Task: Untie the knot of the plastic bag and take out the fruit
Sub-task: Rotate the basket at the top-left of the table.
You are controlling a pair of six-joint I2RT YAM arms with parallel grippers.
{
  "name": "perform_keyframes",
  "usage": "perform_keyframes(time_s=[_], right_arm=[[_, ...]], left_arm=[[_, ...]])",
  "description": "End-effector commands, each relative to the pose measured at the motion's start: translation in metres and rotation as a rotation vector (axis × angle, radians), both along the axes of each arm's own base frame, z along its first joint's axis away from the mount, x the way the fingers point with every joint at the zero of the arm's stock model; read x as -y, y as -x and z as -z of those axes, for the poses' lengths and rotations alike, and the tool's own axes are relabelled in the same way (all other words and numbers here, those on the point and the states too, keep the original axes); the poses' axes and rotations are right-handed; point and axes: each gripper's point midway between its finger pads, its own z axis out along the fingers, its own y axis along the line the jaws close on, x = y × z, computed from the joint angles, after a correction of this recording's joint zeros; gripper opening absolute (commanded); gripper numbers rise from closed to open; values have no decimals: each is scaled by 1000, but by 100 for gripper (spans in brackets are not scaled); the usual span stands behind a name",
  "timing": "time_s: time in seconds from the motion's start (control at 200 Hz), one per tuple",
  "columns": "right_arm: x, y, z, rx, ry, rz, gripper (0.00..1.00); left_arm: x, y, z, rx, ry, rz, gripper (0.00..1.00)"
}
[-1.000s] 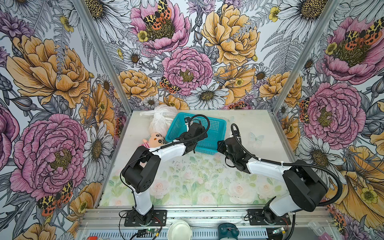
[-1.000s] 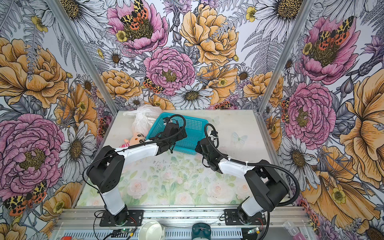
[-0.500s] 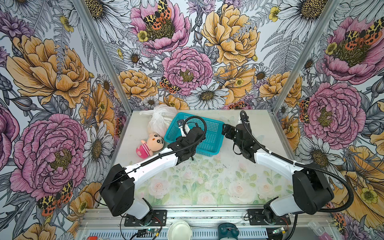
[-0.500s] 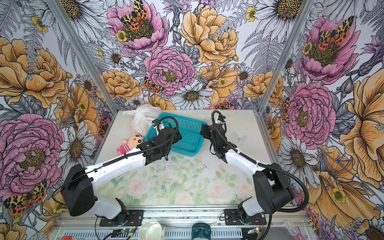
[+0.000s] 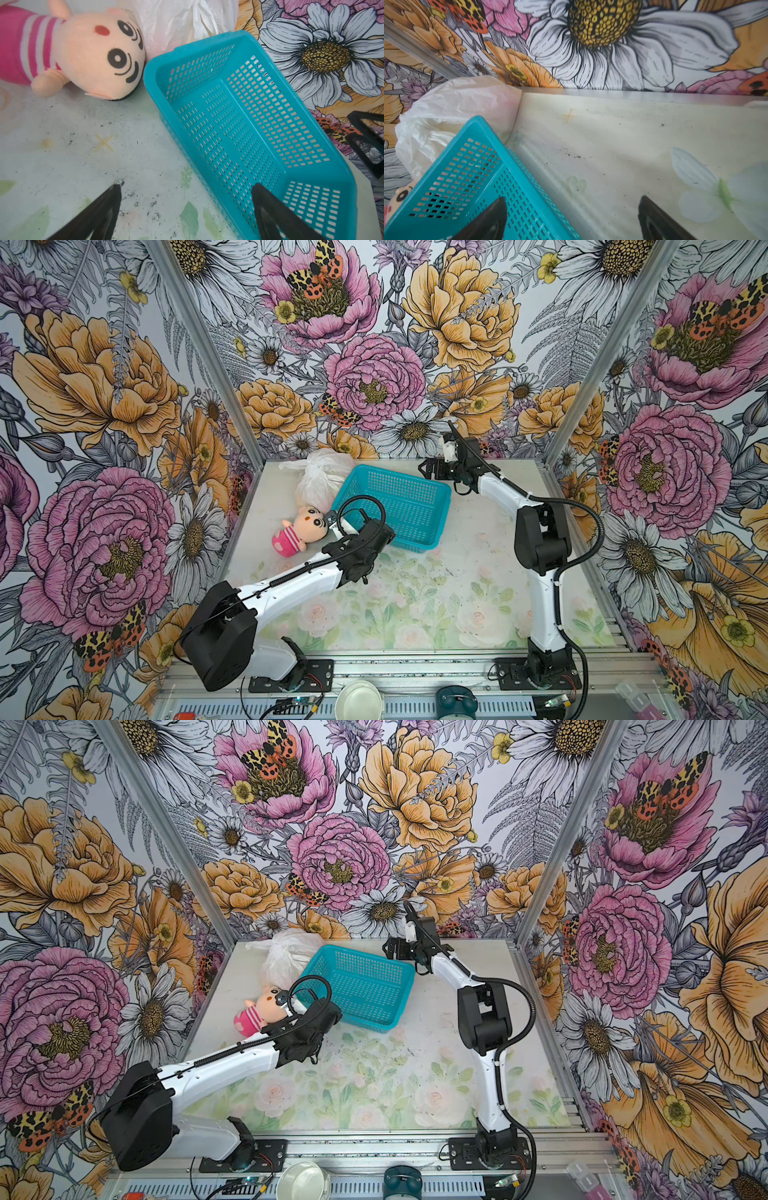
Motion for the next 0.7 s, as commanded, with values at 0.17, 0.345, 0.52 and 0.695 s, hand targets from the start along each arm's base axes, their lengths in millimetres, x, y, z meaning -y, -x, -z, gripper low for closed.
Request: perform_keyframes(time_s=[0.17,0.345,0.52,0.695], right_arm=[[-16,5,27,-101,-60,-112,93],[0,11,45,-142,-6,-34,66],[23,33,44,-161,73,76,50],[50,75,41,-165,102,198,39]], left_arm=[[20,-24,20,-129,23,86,99],[33,-36,32,-170,-1,120,99],[47,-44,48,-218,-6,151,89],[76,-58,34,-184,-101,259,77]])
